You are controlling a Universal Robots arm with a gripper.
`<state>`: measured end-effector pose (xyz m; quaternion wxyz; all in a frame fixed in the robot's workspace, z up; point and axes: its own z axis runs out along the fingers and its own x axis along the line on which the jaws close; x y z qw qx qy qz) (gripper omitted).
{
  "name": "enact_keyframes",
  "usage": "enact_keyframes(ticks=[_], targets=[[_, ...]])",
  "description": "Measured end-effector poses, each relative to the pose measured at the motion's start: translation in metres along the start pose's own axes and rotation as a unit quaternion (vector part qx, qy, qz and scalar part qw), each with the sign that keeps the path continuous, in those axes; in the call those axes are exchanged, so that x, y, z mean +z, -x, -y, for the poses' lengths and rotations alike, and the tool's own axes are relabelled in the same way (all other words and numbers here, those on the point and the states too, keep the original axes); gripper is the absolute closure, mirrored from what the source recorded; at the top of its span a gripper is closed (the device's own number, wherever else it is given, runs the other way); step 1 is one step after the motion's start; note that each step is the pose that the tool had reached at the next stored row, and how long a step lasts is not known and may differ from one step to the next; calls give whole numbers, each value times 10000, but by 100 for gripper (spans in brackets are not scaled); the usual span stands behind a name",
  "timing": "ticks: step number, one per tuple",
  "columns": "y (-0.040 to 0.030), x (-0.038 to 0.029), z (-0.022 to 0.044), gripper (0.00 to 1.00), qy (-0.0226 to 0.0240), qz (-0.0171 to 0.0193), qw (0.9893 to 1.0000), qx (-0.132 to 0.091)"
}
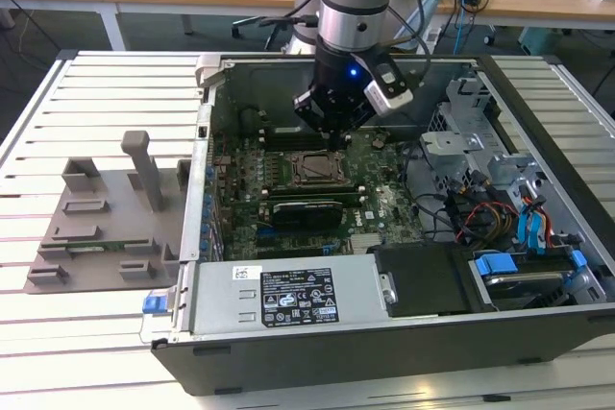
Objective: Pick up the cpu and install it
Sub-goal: 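Install the second cpu locking lever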
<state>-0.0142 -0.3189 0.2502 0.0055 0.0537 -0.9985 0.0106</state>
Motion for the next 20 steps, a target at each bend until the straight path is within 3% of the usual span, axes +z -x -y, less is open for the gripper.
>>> enact_keyframes(ticks=[2,6,13,19,20], targets=[[-2,0,22,89,1,0,10000,0],[-16,6,147,89,9,1,10000,-1],[-30,12,280,89,17,2,10000,0],[-51,25,469,89,21,2,10000,0],[-56,27,505,89,49,6,10000,0]])
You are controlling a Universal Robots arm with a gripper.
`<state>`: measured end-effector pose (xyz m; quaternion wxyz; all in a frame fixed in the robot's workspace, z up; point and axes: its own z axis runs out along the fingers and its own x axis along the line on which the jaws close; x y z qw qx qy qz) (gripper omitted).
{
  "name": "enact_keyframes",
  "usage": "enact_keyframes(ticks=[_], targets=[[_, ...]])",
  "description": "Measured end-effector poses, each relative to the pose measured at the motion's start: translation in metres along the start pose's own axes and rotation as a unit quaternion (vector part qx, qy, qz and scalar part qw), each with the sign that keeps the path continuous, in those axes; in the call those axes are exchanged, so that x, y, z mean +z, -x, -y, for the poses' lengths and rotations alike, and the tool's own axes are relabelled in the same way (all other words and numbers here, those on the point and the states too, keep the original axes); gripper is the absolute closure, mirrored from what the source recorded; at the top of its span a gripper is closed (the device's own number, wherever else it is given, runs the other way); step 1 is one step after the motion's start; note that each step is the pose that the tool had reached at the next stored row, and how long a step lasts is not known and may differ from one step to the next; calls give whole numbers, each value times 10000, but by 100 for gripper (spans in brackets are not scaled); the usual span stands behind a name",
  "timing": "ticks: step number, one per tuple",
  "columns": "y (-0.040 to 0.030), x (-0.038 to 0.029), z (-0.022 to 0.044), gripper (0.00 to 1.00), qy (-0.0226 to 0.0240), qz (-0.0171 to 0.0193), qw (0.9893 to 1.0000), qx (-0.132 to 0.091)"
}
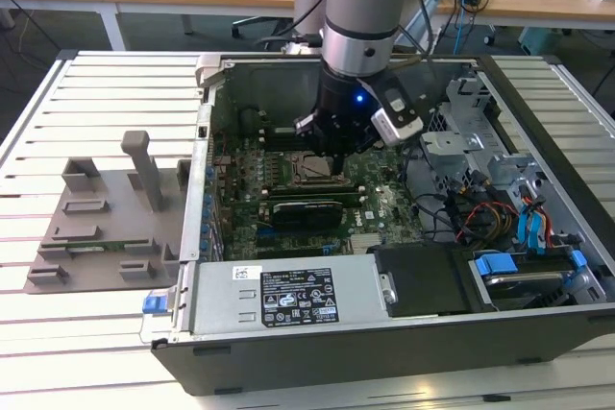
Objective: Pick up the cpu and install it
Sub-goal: 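Install the second cpu locking lever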
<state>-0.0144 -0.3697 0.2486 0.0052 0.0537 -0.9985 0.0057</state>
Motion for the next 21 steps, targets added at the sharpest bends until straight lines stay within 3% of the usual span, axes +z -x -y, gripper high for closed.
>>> enact_keyframes(ticks=[1,2,5,8,11,21], targets=[[-5,1,23,89,44,4,10000,-1],[-13,2,60,89,184,20,9998,-3],[-47,20,103,89,340,36,9994,-3],[-117,56,108,89,381,41,9993,-4],[-249,108,96,89,437,47,9990,-5],[-433,276,73,89,485,52,9988,-5]])
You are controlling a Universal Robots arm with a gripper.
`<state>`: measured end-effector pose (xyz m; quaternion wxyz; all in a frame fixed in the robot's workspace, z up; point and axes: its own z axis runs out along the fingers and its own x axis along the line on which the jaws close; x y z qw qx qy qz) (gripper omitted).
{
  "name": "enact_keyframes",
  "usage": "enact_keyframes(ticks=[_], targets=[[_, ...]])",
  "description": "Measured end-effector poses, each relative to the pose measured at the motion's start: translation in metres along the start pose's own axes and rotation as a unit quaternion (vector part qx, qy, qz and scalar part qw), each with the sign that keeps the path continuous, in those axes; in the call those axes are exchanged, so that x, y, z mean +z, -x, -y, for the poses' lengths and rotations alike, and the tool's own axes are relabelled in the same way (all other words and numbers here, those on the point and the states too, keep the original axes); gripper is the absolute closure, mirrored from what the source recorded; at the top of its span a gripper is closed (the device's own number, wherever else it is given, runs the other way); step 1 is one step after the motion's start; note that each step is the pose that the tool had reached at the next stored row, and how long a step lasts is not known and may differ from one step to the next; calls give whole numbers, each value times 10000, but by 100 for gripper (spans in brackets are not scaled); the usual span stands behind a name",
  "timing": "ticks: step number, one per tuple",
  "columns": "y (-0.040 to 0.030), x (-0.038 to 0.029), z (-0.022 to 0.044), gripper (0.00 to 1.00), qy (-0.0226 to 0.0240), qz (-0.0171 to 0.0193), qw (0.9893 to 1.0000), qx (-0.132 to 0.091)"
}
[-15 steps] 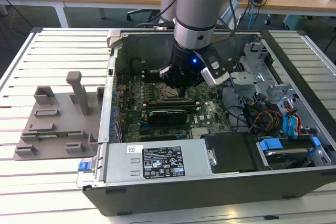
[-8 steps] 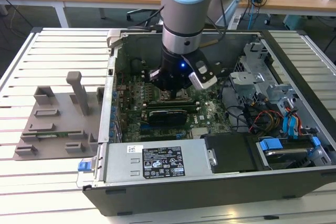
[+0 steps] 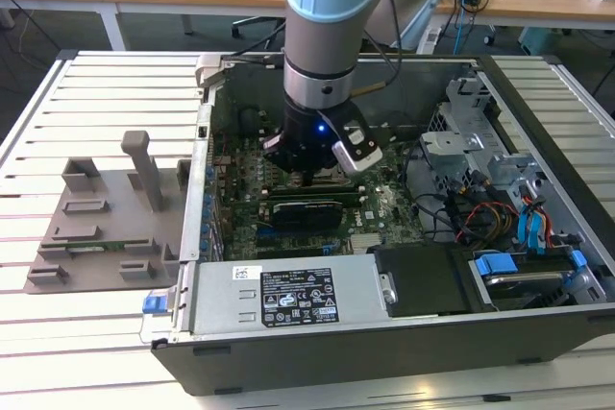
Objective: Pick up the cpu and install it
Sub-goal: 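Install the second cpu locking lever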
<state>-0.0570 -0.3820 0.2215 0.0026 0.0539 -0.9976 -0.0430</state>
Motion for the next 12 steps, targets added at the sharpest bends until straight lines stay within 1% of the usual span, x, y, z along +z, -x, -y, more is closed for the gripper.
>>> enact_keyframes(ticks=[2,6,9,12], targets=[[-45,33,-1,89,17,2,10000,-1],[-121,68,-8,89,72,9,10000,-1],[-134,100,-10,89,93,10,10000,-1],[-140,133,-33,89,107,12,9999,-1]])
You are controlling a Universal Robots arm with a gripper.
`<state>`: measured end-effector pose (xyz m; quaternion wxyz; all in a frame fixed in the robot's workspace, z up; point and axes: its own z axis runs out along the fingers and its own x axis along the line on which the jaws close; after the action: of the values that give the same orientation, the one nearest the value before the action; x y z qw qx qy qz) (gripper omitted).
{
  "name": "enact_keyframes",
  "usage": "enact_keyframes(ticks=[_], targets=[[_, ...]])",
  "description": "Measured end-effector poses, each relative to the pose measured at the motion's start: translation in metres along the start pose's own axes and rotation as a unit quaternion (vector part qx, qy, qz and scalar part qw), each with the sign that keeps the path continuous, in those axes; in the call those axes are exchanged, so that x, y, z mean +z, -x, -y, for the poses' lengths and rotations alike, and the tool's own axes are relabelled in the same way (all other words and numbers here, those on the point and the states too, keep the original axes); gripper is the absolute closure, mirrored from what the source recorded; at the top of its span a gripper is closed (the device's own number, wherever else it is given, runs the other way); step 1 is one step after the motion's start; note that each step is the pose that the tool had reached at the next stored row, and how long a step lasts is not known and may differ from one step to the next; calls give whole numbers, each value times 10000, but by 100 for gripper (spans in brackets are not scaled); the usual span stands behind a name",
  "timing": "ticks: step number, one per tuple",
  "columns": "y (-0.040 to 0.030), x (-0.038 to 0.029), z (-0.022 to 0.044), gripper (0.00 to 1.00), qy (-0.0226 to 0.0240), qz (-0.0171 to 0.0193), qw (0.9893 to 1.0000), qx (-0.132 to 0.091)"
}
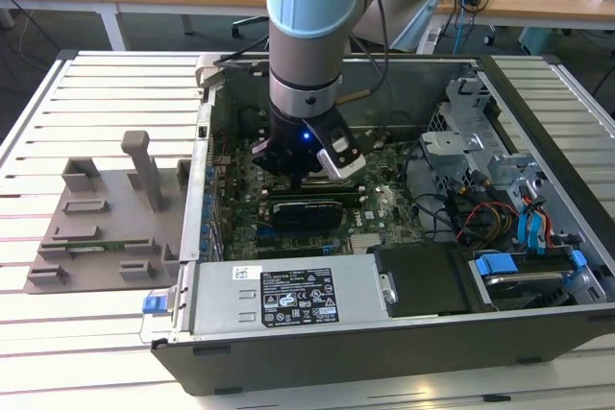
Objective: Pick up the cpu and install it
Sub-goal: 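Install the second cpu locking lever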
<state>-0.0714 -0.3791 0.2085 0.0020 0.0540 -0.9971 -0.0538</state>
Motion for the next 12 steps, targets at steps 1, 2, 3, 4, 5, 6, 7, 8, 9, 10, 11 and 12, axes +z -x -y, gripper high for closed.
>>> enact_keyframes(ticks=[1,2,3,4,5,6,7,8,9,10,11,12], targets=[[-5,18,-9,89,7,0,10000,0],[-9,31,-14,89,15,2,10000,-1],[-14,42,-23,89,24,2,10000,0],[-19,51,-35,89,37,4,10000,-1],[-28,62,-44,89,51,5,10000,0],[-32,71,-47,89,57,6,10000,0],[-36,78,-47,89,61,6,10000,-1],[-43,88,-47,89,69,7,10000,0],[-46,94,-48,89,73,6,10000,0],[-50,99,-49,89,78,7,10000,-1],[-60,103,-51,89,84,8,10000,-4],[-62,103,-51,89,85,9,10000,-10]])
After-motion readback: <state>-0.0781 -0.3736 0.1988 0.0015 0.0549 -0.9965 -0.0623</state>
